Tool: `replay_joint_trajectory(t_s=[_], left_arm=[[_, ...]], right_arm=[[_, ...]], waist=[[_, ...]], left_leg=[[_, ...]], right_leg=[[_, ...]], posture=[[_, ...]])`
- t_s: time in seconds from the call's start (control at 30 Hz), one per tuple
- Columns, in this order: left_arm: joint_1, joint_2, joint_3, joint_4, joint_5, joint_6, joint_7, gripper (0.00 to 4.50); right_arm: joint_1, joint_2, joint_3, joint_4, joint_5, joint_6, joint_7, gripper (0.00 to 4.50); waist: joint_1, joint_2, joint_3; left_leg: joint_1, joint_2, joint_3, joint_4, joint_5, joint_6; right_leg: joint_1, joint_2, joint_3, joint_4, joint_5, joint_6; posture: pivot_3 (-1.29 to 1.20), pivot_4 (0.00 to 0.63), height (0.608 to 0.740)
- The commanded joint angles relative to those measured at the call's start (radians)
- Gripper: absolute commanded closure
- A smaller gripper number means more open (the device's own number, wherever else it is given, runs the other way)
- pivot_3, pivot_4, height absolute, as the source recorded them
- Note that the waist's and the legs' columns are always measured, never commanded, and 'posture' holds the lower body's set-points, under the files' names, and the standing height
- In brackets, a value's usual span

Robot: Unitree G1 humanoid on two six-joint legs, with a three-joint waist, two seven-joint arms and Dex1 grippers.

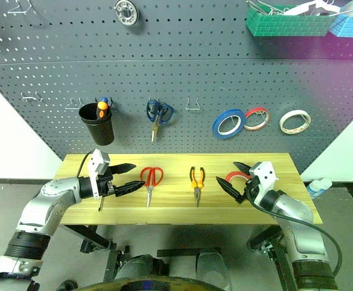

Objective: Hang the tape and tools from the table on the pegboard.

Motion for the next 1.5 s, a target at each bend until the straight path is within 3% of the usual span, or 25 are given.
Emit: replay_joint_trajectory(t_s=[0.03, 0.6, 1.13, 1.5], left_arm=[[-0.023, 0.005, 0.008, -0.013, -0.008, 0.001, -0.004, 0.00], [-0.019, 0.003, 0.008, -0.020, -0.012, 0.013, -0.007, 0.00], [-0.011, 0.022, 0.023, -0.022, -0.013, -0.003, -0.027, 0.00], [0.148, 0.075, 0.125, -0.138, -0.069, -0.042, -0.048, 0.00]], right_arm=[[-0.004, -0.005, -0.023, -0.057, 0.014, -0.013, -0.006, 0.05], [0.010, -0.009, -0.026, -0.110, 0.031, 0.031, -0.017, 0.05], [0.022, -0.008, -0.032, -0.018, 0.007, -0.052, 0.018, 0.05], [0.006, -0.012, -0.028, -0.079, 0.017, 0.001, -0.003, 0.05]], waist=[[0.000, 0.000, 0.000], [-0.001, 0.000, 0.000], [-0.002, 0.000, 0.000], [-0.003, 0.001, 0.001]], left_leg=[[0.000, 0.000, 0.000, 0.000, 0.000, 0.000], [0.000, 0.000, 0.000, 0.000, 0.000, 0.000], [-0.001, 0.000, 0.000, 0.000, 0.000, 0.000], [-0.004, 0.000, 0.000, -0.001, 0.000, 0.000]], right_leg=[[0.000, 0.000, 0.000, 0.000, 0.000, 0.000], [0.000, 0.000, 0.000, 0.000, 0.000, 0.000], [-0.001, 0.000, 0.000, 0.000, 0.000, 0.000], [-0.004, 0.000, 0.000, -0.001, 0.000, 0.000]], posture=[[-0.25, 0.000, 0.740], [-0.25, 0.000, 0.740], [-0.25, 0.000, 0.740], [-0.23, 0.000, 0.740]])
